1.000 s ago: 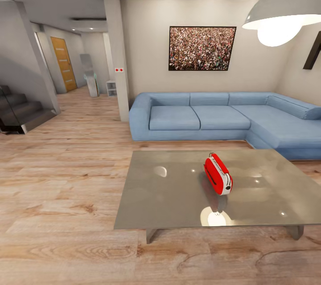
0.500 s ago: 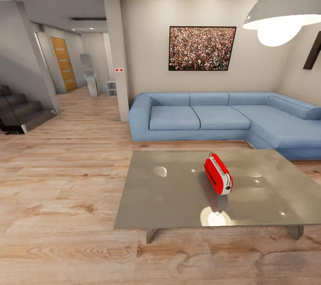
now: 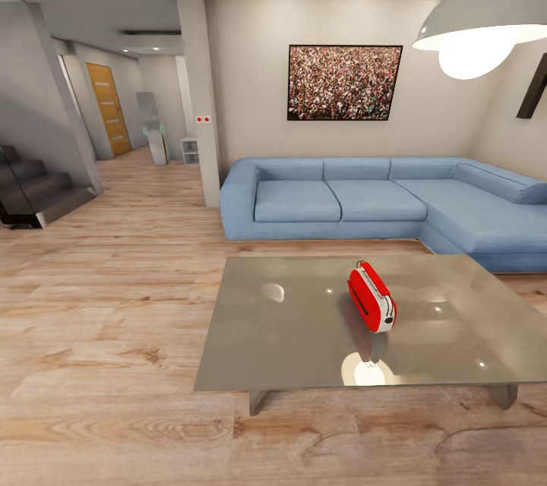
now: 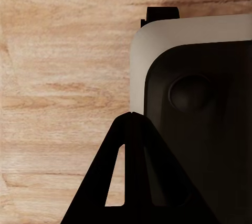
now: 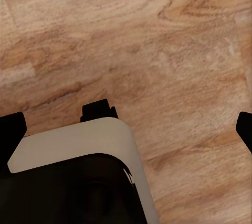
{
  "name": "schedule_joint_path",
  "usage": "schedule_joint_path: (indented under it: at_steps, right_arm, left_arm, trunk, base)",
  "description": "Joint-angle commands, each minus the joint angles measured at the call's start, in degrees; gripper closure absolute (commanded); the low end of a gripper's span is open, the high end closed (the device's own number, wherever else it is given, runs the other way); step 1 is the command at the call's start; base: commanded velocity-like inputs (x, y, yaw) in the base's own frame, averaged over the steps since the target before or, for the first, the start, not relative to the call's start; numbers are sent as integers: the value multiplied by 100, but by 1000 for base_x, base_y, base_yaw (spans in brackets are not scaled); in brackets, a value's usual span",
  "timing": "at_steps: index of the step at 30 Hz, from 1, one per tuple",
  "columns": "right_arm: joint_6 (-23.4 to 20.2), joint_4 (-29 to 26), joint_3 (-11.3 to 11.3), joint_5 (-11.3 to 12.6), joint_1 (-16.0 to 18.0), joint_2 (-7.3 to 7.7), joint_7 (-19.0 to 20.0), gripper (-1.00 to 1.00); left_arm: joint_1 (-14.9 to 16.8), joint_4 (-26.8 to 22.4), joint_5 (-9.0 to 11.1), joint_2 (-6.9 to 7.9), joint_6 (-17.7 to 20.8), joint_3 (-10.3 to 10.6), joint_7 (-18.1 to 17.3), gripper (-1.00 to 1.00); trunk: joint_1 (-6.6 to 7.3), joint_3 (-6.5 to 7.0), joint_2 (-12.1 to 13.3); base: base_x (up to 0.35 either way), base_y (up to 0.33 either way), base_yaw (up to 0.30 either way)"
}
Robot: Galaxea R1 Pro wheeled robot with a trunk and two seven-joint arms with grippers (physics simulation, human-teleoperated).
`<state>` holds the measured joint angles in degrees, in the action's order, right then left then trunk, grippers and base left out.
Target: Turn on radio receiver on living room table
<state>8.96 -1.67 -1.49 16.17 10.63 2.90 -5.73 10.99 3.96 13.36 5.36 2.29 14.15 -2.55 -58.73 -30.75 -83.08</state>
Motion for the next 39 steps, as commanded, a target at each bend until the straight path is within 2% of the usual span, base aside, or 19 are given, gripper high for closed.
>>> schedule_joint_path:
  at_steps: [1,39]
  right_arm:
    - [0,0,0,0,0,0,-1,-100]
    - [0,0,0,0,0,0,-2,-100]
  left_arm:
    - [0,0,0,0,0,0,0,100]
    - [0,0,0,0,0,0,0,100]
  trunk:
    - [0,0,0]
    - [0,0,0]
  base:
    - [0,0,0]
    - [0,0,0]
